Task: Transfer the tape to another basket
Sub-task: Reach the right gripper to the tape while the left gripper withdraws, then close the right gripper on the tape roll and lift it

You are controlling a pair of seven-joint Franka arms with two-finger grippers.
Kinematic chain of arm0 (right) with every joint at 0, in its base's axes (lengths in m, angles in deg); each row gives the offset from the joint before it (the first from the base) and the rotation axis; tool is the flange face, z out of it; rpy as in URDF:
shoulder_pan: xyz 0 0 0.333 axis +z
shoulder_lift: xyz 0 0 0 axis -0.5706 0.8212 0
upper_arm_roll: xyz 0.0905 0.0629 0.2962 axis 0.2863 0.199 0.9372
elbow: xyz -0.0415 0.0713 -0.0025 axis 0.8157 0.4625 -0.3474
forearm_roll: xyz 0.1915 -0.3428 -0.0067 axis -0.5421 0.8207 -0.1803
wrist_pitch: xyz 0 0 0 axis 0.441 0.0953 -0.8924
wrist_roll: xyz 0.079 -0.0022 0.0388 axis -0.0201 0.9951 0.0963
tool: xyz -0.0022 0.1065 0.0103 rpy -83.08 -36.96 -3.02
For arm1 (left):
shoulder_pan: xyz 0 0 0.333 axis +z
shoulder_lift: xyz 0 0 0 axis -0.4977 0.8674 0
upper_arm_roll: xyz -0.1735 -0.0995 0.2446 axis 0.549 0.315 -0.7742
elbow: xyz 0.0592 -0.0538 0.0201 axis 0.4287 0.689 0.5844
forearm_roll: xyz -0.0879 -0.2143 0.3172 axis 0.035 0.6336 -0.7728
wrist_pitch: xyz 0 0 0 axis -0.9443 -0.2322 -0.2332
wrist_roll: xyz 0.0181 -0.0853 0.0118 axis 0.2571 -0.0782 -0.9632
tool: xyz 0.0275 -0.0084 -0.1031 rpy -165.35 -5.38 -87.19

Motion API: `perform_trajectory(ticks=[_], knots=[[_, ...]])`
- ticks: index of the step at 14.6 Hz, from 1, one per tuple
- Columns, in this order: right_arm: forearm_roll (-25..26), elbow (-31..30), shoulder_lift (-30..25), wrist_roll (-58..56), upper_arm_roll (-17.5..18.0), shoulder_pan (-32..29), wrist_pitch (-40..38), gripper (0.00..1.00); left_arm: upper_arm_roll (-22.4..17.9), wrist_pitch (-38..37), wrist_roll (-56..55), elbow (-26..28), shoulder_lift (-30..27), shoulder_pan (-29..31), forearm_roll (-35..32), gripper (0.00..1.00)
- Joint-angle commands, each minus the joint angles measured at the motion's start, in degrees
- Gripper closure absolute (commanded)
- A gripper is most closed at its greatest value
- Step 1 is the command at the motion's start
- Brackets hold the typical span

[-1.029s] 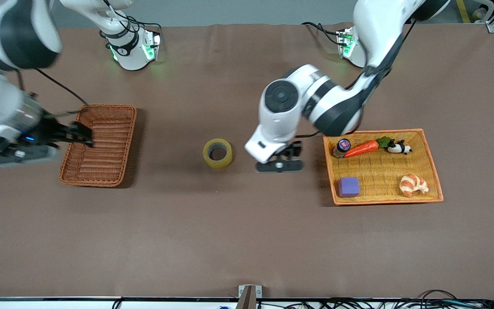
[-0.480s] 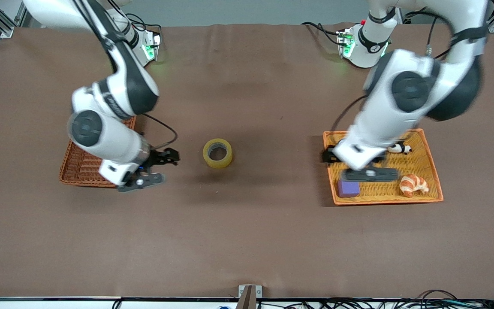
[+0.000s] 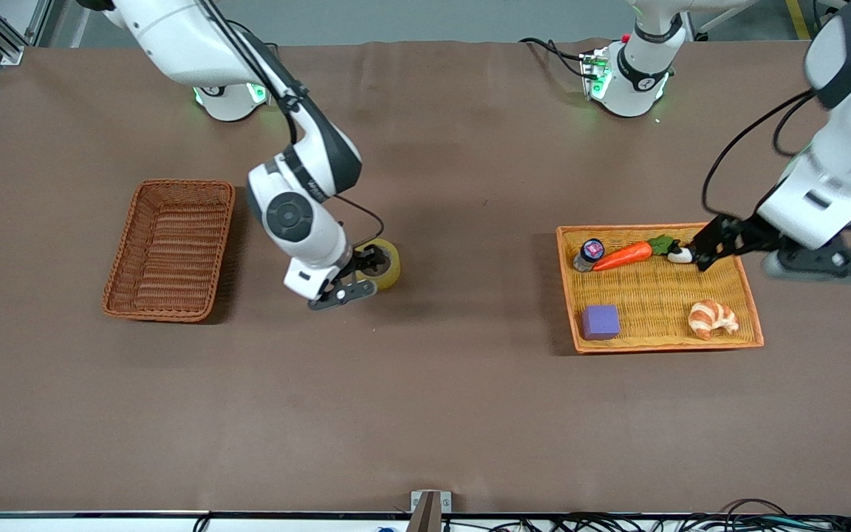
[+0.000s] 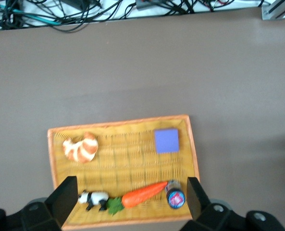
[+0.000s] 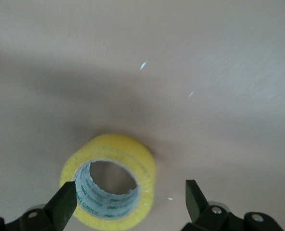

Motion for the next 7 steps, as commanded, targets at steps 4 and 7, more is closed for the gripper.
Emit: perform_trajectory(ticks=[4,7], knots=[[0.92,-8.67,-1.3,2.77,-0.9,1.92,7.99,0.0,-1.74,-10.1,0.88,1.62,-6.51,-0.8,0.92,0.0],[1.09,-11.31,-0.16,2.68,-1.34,2.01,13.27,0.0,-2.18,-11.98,0.18,1.88,-6.6,-0.98,3.63,0.0]])
